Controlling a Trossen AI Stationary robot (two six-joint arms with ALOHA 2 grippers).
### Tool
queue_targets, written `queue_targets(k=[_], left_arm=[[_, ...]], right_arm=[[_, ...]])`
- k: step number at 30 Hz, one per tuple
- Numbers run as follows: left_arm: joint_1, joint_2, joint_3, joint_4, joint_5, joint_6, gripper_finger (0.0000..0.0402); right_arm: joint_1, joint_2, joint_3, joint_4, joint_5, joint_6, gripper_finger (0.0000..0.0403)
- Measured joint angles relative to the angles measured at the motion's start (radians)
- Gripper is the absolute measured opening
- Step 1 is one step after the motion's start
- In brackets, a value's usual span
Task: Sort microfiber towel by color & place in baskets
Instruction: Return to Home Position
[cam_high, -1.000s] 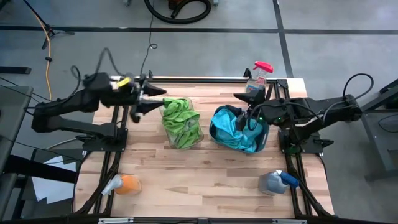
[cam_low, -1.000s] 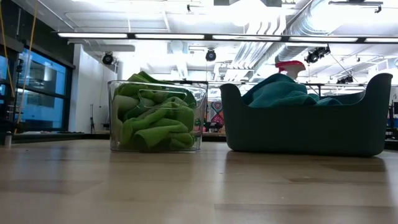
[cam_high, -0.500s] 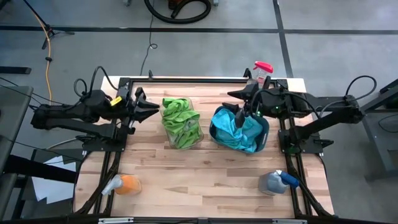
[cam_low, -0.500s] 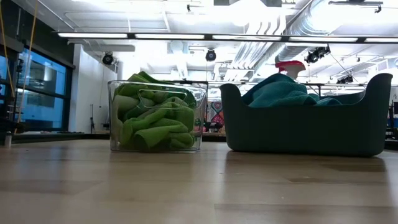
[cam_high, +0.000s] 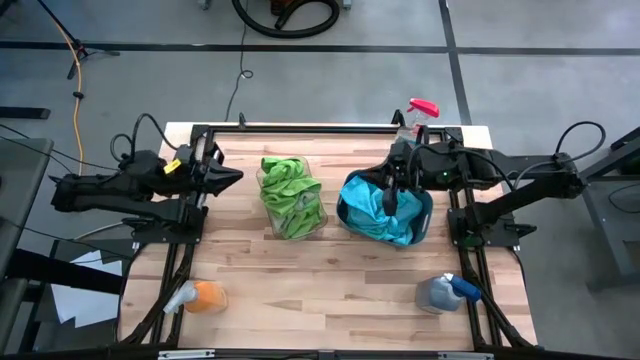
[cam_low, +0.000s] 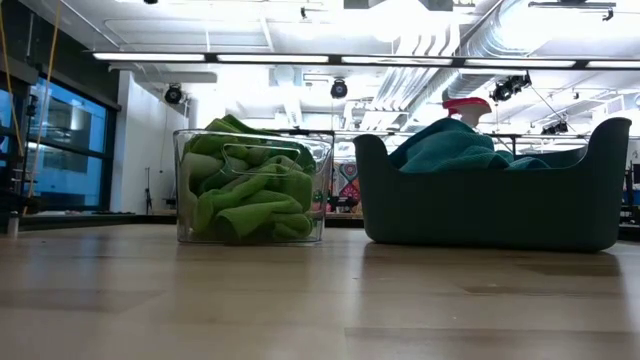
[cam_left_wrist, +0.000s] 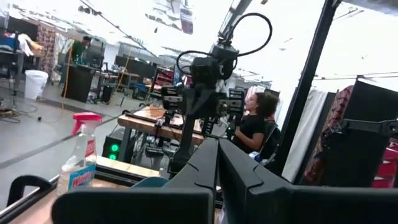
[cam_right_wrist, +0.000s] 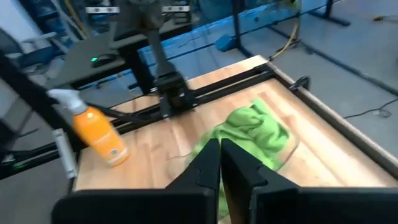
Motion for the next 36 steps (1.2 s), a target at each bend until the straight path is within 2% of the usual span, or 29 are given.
queue_targets(k=[3, 10, 17, 30, 36], left_arm=[[0.0, -0.05, -0.032, 0.001, -0.01, -0.008, 0.0], [0.0, -0.144, -0.082, -0.01, -0.019, -0.014, 0.0], [0.001, -0.247, -0.128, -0.03, -0.022, 0.028, 0.0], [0.001, -0.479, -0.282, -0.032, -0.032, -0.036, 0.0], [0.0, -0.487, -0.309, -0.04, -0.034, -0.042, 0.0]], right_arm=[[0.008, 0.0, 0.0, -0.004, -0.054, 0.025, 0.0016], [0.033, -0.002, 0.0, -0.014, -0.063, 0.054, 0.0005], [0.052, -0.019, 0.0, -0.121, -0.064, 0.114, 0.0001], [0.103, -0.063, 0.0, -0.125, -0.116, 0.137, 0.0], [0.121, -0.078, 0.0, -0.155, -0.118, 0.186, 0.0]])
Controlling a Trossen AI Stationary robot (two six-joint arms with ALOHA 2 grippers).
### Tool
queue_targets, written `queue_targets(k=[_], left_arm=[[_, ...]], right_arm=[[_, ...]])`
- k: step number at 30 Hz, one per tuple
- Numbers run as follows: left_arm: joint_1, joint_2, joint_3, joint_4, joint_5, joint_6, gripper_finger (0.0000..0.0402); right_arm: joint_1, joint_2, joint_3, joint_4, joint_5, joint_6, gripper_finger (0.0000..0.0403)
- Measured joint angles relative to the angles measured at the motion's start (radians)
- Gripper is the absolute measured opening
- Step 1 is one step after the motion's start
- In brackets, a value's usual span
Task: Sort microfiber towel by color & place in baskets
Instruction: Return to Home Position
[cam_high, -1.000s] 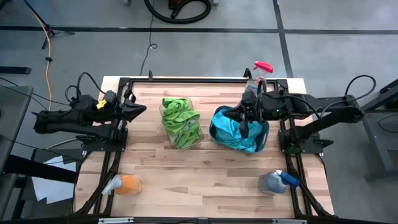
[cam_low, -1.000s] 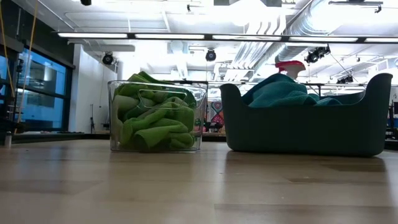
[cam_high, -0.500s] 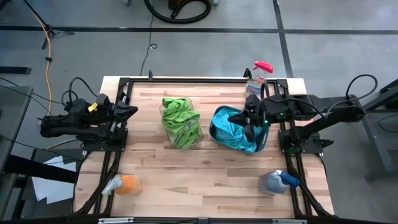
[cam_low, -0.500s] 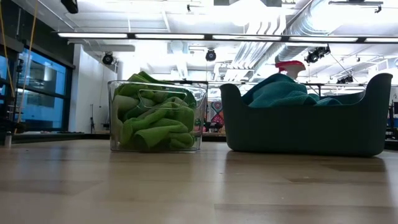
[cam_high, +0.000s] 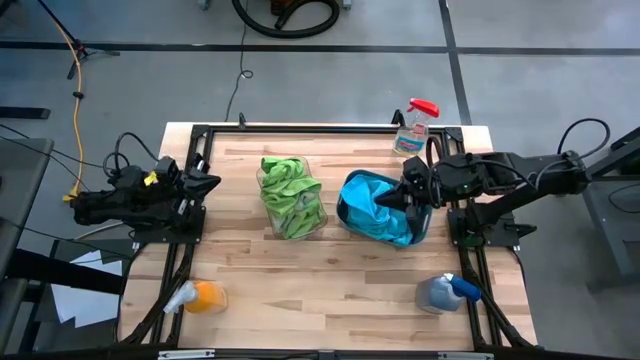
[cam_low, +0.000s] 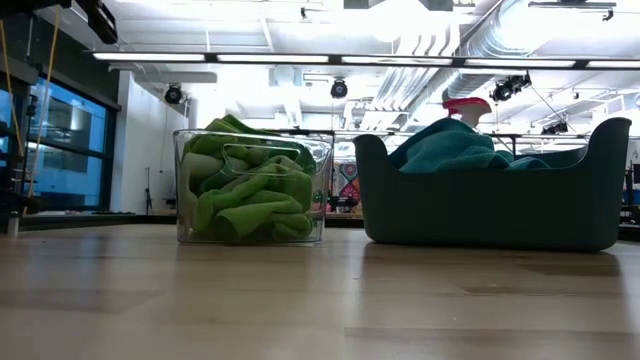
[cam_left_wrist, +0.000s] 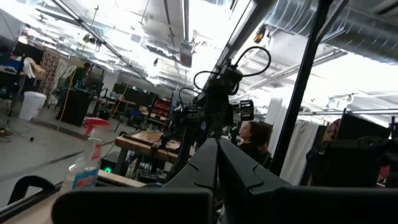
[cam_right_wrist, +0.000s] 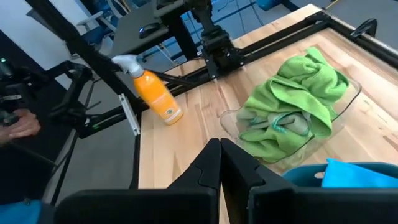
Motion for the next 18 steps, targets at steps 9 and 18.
queue_targets(k=[9, 18], left_arm=[[0.0, -0.003, 0.001, -0.018, 0.003, 0.01, 0.0], [0.0, -0.003, -0.04, 0.048, 0.005, 0.002, 0.0]], right_arm=[[0.012, -0.005, 0.0, -0.018, -0.002, 0.017, 0.0], [0.012, -0.005, 0.0, -0.023, -0.002, 0.019, 0.0]])
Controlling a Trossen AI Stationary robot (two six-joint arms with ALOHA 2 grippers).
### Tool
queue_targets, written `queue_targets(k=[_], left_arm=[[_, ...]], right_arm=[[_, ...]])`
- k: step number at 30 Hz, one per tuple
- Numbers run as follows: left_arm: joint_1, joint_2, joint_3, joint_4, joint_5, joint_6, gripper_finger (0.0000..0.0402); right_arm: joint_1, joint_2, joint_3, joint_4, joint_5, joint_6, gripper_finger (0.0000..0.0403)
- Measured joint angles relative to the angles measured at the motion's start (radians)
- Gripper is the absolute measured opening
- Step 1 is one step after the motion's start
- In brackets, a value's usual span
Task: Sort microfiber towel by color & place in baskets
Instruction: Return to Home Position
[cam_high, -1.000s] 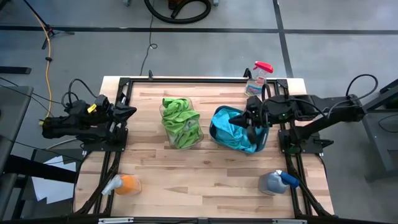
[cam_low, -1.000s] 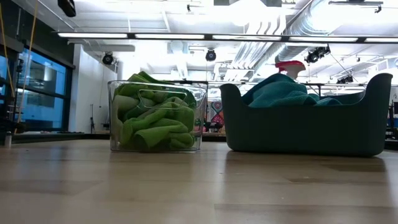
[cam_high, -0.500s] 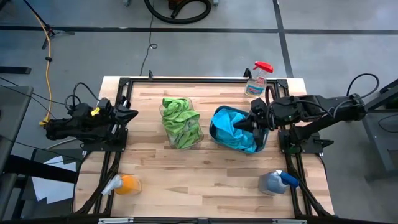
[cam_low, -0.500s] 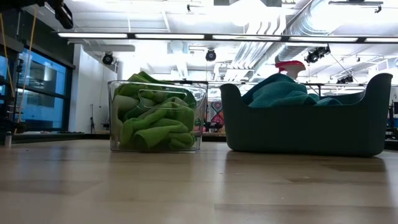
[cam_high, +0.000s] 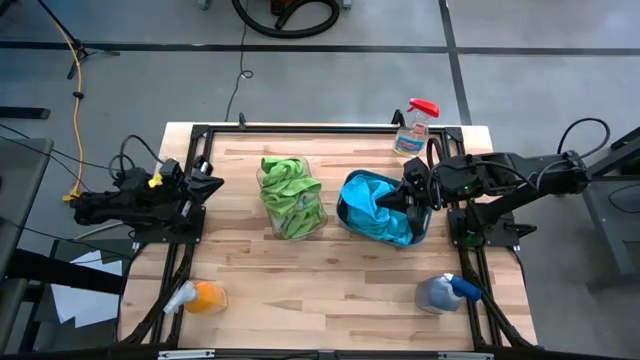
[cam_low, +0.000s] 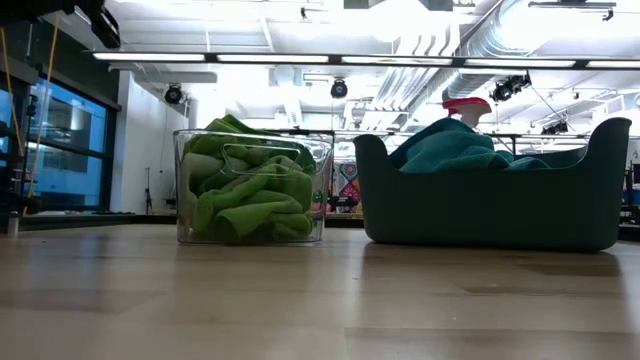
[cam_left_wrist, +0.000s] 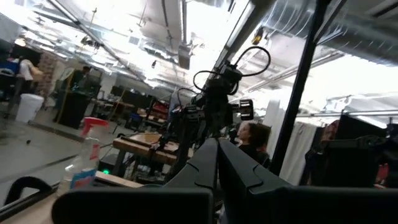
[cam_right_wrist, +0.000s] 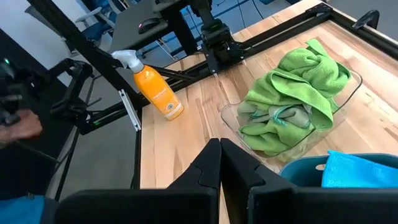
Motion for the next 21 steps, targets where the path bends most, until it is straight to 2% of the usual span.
queue_targets(k=[9, 21], left_arm=[[0.0, 0.0, -0.246, 0.367, 0.012, -0.097, 0.0], [0.0, 0.001, -0.256, 0.305, -0.014, -0.109, 0.0]], right_arm=[[0.0, 0.0, 0.0, 0.0, 0.0, 0.009, 0.0], [0.0, -0.024, 0.0, -0.021, 0.001, 0.04, 0.0]])
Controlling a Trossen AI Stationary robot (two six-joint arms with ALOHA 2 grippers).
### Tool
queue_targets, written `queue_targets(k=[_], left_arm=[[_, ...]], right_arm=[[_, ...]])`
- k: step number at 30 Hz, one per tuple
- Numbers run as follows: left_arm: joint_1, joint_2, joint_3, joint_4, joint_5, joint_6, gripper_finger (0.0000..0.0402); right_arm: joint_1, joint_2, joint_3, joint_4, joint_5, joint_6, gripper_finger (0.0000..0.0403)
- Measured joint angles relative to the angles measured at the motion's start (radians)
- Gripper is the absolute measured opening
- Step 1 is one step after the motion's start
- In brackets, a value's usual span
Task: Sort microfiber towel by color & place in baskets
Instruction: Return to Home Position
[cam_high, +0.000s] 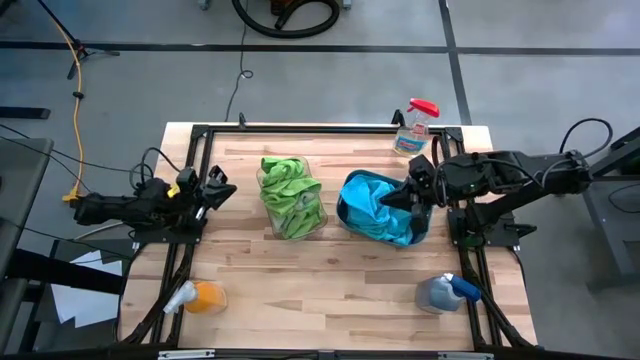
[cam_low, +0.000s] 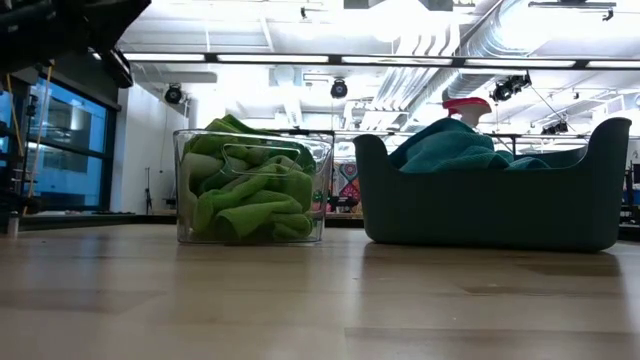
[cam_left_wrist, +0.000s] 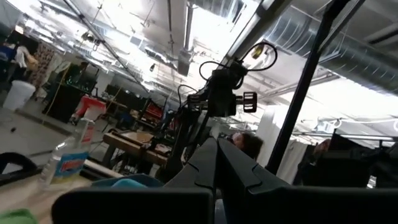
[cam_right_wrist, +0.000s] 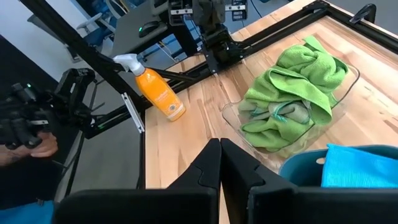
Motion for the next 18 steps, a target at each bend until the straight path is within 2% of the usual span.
queue_targets(k=[11, 18], left_arm=[[0.0, 0.0, 0.0, -0.08, 0.003, -0.067, 0.0], [0.0, 0.0, 0.0, -0.082, 0.003, -0.067, 0.0]], right_arm=[[0.004, -0.106, 0.0, -0.11, 0.002, 0.002, 0.0], [0.132, -0.211, 0.0, -0.242, 0.098, 0.002, 0.0]])
